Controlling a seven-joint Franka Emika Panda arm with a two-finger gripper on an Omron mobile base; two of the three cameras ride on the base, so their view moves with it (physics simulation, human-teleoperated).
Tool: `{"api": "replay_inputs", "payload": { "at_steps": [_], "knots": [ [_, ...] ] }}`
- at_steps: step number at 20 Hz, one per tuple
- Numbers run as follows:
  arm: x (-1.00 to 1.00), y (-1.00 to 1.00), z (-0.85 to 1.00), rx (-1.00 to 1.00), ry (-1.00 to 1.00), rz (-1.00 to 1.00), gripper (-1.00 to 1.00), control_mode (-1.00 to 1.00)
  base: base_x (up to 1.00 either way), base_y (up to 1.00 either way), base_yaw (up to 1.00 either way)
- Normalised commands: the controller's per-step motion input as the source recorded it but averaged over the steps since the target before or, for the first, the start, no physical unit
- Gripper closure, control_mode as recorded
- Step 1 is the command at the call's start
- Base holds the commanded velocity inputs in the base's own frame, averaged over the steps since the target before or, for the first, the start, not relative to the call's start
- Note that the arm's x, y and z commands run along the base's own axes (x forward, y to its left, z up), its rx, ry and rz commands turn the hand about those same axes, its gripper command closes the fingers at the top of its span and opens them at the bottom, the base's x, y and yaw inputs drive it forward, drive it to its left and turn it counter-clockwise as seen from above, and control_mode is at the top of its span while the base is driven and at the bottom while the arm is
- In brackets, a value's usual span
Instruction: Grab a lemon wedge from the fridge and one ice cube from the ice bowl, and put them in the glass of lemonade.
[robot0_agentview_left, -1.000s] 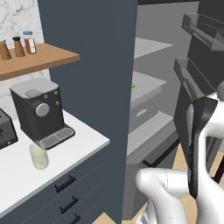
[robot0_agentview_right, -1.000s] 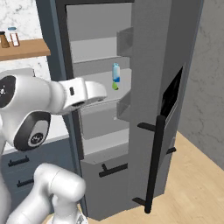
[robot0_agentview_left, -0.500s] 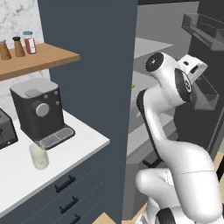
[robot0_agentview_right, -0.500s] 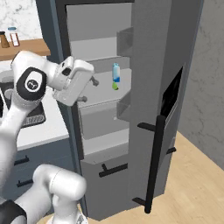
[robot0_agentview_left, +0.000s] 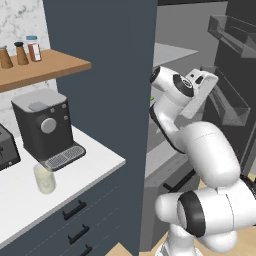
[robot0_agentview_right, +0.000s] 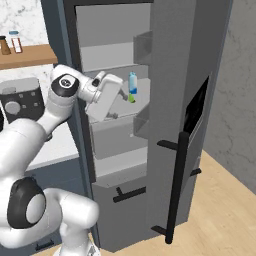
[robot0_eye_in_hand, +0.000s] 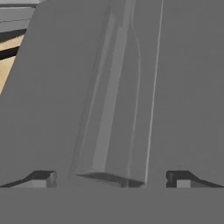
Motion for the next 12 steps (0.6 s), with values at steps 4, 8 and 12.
{"api": "replay_inputs", "payload": {
  "at_steps": [4, 8, 12],
  "knots": [
    [0.17, -0.49, 0.00, 0.00, 0.16, -0.12, -1.00, -1.00, 0.00, 0.00, 0.00],
    [0.27, -0.23, -0.19, -0.03, 0.08, -0.13, -1.00, -1.00, 0.00, 0.00, 0.00],
    [0.11, -0.26, -0.17, -0.05, 0.04, -0.12, -1.00, -1.00, 0.00, 0.00, 0.00]
  ]
}}
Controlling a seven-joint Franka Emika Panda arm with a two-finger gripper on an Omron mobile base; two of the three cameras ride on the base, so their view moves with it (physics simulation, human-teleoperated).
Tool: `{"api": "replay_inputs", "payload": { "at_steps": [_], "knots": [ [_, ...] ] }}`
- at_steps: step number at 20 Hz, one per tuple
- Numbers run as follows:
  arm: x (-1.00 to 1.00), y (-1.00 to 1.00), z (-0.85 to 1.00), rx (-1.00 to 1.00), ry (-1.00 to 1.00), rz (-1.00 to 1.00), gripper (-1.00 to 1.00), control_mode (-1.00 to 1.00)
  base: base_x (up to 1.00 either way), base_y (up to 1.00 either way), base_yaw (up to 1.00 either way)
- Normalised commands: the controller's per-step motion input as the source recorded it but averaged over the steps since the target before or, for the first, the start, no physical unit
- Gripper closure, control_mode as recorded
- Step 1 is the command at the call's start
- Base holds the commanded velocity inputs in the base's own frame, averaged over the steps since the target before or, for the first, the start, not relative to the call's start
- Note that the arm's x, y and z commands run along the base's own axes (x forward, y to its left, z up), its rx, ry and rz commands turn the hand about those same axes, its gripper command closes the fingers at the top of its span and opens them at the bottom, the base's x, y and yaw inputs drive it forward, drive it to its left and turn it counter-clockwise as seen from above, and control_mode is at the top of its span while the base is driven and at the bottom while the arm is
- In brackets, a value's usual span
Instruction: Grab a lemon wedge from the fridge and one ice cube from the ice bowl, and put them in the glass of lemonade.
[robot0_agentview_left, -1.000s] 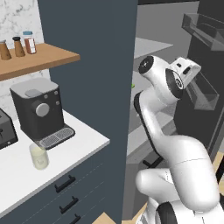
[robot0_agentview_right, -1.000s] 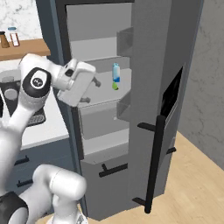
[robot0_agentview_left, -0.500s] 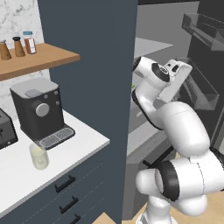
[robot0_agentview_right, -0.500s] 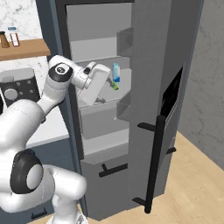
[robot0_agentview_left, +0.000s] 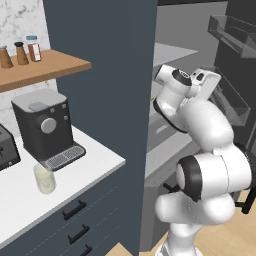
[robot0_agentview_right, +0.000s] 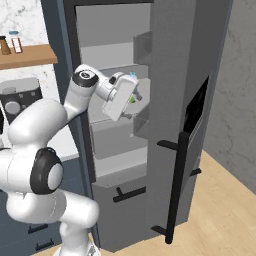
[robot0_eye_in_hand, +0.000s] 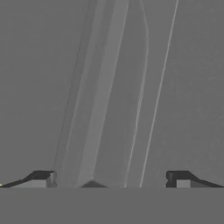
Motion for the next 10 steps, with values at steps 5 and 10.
{"api": "replay_inputs", "payload": {
  "at_steps": [5, 10],
  "knots": [
    [-0.54, -0.51, 0.00, 0.00, 0.00, -0.15, -1.00, -1.00, 0.00, 0.00, 0.00],
    [-0.81, -0.78, 0.00, 0.00, 0.00, -0.16, -1.00, -1.00, 0.00, 0.00, 0.00]
  ]
}}
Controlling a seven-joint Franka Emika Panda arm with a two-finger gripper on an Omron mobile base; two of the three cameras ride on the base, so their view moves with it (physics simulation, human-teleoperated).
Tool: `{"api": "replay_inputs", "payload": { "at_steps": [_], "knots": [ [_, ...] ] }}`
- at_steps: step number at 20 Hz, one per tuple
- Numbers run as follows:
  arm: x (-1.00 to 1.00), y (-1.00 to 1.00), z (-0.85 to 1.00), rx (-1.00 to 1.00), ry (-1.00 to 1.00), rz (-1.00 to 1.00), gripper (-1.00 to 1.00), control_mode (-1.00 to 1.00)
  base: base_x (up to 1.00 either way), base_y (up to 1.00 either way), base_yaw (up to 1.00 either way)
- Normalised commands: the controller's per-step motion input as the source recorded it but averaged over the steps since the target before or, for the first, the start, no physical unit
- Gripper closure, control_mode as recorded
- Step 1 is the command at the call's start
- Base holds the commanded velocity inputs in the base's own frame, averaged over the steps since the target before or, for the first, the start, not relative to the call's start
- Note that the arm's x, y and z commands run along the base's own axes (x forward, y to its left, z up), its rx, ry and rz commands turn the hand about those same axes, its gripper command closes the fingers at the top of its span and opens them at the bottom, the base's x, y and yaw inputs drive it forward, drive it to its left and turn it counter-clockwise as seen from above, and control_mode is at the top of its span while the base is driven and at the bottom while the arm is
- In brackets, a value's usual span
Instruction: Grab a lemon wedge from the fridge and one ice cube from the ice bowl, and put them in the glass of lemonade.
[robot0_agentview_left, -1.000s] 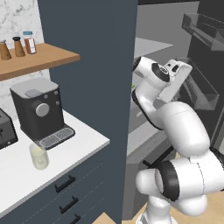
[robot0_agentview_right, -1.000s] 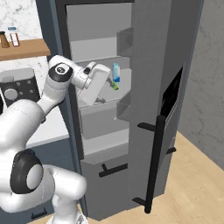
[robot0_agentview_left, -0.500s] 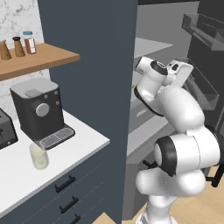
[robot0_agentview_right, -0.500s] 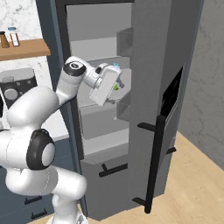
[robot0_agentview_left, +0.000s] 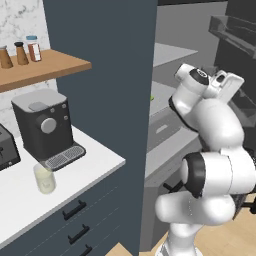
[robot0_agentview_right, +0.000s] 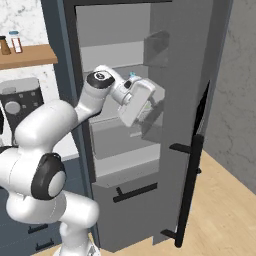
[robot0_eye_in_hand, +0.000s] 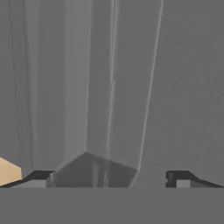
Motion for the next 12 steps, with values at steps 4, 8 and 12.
{"api": "replay_inputs", "payload": {
  "at_steps": [4, 8, 12],
  "knots": [
    [-0.57, -0.85, 0.00, 0.00, 0.00, -0.13, -1.00, -1.00, 0.00, 0.00, 0.00],
    [-0.26, -0.94, 0.01, 0.00, -0.04, -0.03, -1.00, -1.00, 0.00, 0.00, 0.00],
    [-0.04, -0.98, 0.06, 0.00, -0.13, 0.00, -1.00, -1.00, 0.00, 0.00, 0.00]
  ]
}}
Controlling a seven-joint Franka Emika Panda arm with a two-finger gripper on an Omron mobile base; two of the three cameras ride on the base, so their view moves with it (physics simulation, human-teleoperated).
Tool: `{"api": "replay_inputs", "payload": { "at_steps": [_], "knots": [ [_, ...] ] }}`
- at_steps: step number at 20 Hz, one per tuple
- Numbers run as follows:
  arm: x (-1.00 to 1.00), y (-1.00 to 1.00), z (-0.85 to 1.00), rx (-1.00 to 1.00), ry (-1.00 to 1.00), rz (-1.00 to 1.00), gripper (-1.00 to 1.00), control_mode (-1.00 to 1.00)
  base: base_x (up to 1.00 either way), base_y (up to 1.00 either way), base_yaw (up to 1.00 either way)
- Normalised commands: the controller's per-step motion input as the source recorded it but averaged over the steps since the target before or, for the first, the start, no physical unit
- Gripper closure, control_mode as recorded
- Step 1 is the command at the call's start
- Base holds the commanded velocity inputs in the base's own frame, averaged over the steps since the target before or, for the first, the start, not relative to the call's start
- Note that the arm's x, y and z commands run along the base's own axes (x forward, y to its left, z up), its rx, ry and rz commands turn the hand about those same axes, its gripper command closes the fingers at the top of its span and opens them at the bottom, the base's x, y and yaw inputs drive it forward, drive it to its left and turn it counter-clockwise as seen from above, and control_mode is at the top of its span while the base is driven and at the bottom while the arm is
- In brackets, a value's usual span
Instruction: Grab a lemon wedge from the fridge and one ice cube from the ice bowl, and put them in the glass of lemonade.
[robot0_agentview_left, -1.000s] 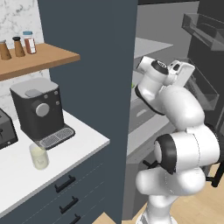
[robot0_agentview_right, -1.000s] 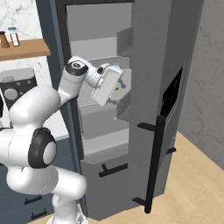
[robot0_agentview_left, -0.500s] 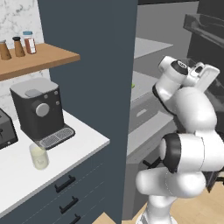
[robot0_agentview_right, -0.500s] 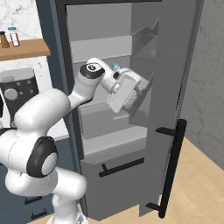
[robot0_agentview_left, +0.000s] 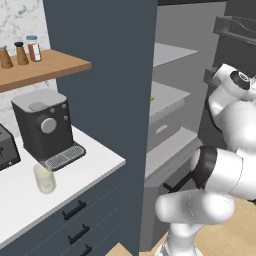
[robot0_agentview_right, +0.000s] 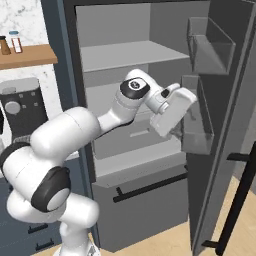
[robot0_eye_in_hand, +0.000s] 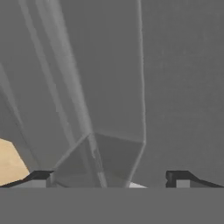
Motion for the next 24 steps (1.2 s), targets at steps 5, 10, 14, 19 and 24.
{"api": "replay_inputs", "payload": {
  "at_steps": [5, 10, 14, 19, 24],
  "knots": [
    [0.21, -0.98, 0.09, 0.00, -0.09, 0.04, -1.00, -1.00, 0.00, 0.00, 0.00],
    [0.44, -0.87, 0.02, 0.00, -0.08, 0.09, -1.00, -1.00, 0.00, 0.00, 0.00],
    [0.87, -0.84, -0.09, 0.00, -0.12, 0.14, -1.00, -1.00, 0.00, 0.00, 0.00],
    [-0.75, 0.41, 0.28, -0.07, -0.29, 0.10, -1.00, -1.00, 0.00, 0.00, 0.00],
    [-0.94, 1.00, 0.85, -0.21, -0.35, 0.02, -1.00, -1.00, 0.00, 0.00, 0.00]
  ]
}}
